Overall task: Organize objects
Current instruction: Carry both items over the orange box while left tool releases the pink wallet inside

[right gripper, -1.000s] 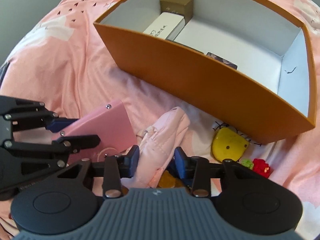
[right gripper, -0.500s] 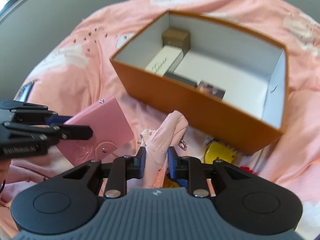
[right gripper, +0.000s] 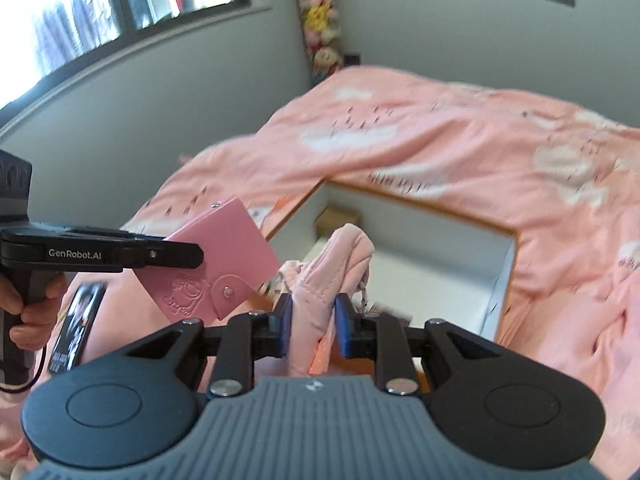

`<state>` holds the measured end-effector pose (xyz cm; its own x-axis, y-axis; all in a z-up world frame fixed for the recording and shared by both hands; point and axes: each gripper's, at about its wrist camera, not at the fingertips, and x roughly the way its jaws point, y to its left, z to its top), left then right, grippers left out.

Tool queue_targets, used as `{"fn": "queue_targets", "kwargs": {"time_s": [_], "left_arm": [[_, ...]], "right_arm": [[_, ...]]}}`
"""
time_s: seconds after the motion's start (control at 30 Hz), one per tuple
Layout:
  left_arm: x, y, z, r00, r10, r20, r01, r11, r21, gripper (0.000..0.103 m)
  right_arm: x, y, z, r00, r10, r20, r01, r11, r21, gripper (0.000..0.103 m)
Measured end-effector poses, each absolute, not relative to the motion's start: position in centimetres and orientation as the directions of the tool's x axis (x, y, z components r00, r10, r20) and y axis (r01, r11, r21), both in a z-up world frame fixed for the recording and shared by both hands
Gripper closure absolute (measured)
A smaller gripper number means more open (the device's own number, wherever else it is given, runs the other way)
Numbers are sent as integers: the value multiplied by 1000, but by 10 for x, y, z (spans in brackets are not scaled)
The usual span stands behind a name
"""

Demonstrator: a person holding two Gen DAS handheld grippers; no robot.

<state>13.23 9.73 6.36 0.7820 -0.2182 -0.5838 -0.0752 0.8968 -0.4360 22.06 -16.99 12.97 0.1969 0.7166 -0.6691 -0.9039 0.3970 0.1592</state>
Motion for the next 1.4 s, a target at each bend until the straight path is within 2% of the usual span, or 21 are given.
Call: {"fn": "queue_targets", "kwargs": {"time_s": [0.17,0.33,0.57,0.83,1.13,1.3,1.4], "left_arm": [[169,110,55,786,-196,-587,-116,885,-451,83],[198,121,39,775,-162,-610,-155,888,-433,83],[244,119,7,720,-199,-665,-173,876,-450,83],[300,107,-44,643,-228,-732,-243,845,-476,83],[322,109,-82,572,-230,-788,-343,805,-484,83],[324,108,-85,538,-218,-814,-351,820,-452,80],[323,108,-82,518,-184,-835,-355,842,-406,70]], "right_arm": [[253,-151,122,263,711,-652,-887,444,126,79],[291,-115,88,254,683,-685,-865,477,155,79],[332,-82,53,255,647,-718,-845,510,160,79],[359,-89,44,305,631,-713,-822,553,137,79],[362,-89,29,306,614,-728,-827,550,116,79],[363,-92,21,303,599,-741,-819,561,119,79],[361,-94,20,300,599,-743,-819,560,121,79]]}}
